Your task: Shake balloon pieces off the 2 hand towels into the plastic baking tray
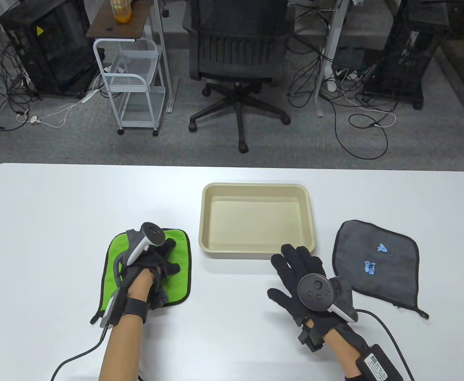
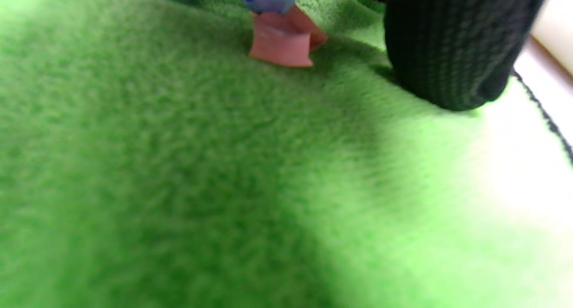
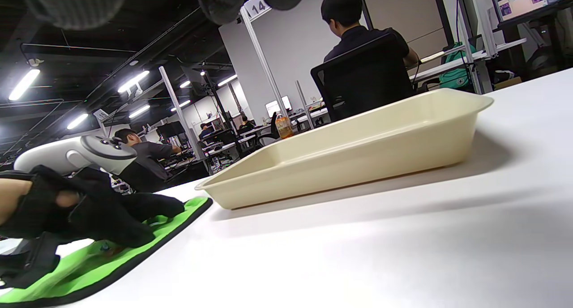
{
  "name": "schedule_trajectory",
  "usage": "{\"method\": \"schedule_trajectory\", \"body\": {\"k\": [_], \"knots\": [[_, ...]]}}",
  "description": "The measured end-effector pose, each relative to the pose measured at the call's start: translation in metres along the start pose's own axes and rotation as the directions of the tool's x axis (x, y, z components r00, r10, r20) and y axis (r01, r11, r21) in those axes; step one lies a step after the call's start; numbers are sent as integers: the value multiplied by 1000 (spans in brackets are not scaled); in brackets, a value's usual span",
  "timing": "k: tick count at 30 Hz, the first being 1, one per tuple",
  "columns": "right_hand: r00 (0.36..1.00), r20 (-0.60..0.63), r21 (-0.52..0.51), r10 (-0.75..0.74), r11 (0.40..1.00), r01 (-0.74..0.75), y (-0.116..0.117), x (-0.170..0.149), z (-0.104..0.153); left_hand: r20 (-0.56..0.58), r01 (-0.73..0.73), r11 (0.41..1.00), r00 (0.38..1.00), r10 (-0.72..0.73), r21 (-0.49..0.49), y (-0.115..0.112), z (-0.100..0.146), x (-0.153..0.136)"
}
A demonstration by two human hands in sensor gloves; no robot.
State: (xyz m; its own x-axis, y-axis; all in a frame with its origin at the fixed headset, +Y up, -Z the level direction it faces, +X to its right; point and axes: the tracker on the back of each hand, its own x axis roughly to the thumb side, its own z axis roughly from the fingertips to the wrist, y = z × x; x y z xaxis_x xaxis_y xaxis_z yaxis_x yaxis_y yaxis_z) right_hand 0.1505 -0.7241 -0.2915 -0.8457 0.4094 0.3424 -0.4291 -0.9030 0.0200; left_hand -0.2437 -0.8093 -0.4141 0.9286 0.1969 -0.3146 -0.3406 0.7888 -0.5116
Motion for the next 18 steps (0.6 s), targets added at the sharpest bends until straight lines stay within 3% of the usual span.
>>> {"method": "schedule_trajectory", "body": {"k": [10,18], "knots": [[1000,-3,-11,-12,1000,12,-2,-1,1,-9,48,995,999,-49,-85,-40,48,10],[1000,-6,-9,-15,1000,15,-2,-2,2,0,76,992,997,-76,-106,-69,74,46]]}}
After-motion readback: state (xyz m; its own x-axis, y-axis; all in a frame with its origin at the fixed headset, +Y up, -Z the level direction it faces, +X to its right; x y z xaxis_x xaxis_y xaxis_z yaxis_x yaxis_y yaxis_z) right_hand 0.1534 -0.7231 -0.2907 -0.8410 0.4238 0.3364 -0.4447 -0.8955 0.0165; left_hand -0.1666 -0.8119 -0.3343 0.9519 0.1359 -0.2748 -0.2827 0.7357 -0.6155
